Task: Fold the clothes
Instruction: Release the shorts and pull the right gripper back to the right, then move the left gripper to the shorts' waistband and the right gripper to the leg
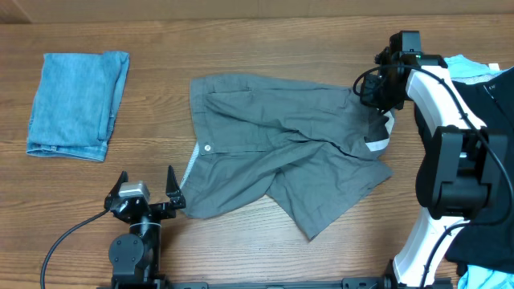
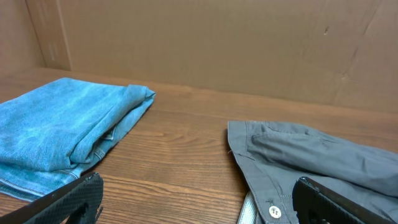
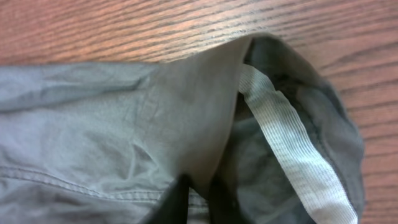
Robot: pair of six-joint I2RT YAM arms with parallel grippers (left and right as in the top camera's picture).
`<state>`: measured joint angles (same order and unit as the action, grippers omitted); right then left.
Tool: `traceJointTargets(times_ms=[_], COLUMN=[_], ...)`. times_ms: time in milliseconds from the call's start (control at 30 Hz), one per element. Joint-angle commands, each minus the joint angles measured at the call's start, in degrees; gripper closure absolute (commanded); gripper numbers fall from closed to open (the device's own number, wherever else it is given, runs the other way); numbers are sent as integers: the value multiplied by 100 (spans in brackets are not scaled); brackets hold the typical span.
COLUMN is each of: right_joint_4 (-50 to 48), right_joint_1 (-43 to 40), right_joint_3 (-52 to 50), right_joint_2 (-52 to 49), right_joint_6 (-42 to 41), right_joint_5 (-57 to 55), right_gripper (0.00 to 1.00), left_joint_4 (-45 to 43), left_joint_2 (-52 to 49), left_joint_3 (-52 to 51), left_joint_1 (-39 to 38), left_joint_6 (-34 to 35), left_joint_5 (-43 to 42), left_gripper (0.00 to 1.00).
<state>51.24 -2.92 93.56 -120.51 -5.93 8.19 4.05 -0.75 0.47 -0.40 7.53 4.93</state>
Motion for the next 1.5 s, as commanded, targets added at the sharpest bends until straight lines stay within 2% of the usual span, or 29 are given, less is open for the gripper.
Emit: traceJointTargets(times_ms=[0, 167, 467, 667, 700, 733, 767, 800, 833, 867, 900, 967, 1133, 1233, 1467], right_joint_4=[-66, -264, -428, -608, -616, -619, -610, -535, -402, -262, -42, 437, 1314, 1703, 3040], right_joint_1=[-7, -149, -835, -931, -931, -931, -931, -933, -933, -933, -931, -907, -807, -807, -807], right_joint_3=[-72, -4, 369, 367, 367, 369, 385, 446, 557, 680, 879, 1311, 1958, 1961, 1928], right_joint_2=[-7, -4, -4, -7, -7, -4, 7, 17, 44, 76, 131, 295, 848, 1143, 1121], right_joint_6=[52, 173, 195, 190, 188, 184, 144, 144, 138, 87, -138, -450, -476, -474, -479], right_joint_5=[-103, -857, -1075, -1104, -1217, -1388, -1709, -1950, -2092, -2103, -2098, -1753, -214, -142, 317], right_gripper=[96, 96, 96, 96, 89, 71, 65, 50, 28, 11, 5, 0, 0, 0, 0], left_joint_4=[-17, -17, -17, -17, -17, -17, -17, -17, -17, -17, -17, -17, -17, -17, -17], left_joint_2=[48, 48, 48, 48, 48, 48, 48, 48, 48, 48, 48, 48, 48, 48, 48], left_joint_3=[-20, -20, -20, -20, -20, -20, -20, -20, -20, -20, -20, -20, -20, -20, -20], left_joint_1=[-33, -33, -33, -33, -33, -33, -33, -33, -33, -33, -33, -33, -33, -33, -33], left_joint_6=[-24, -24, -24, -24, -24, -24, -24, -24, -24, -24, -24, -24, -24, -24, -20], left_joint_5=[-50, -50, -50, -50, -50, -50, -50, -50, -50, -50, -50, -50, -50, -50, -52], left_gripper=[0, 0, 0, 0, 0, 0, 0, 0, 0, 0, 0, 0, 0, 0, 0])
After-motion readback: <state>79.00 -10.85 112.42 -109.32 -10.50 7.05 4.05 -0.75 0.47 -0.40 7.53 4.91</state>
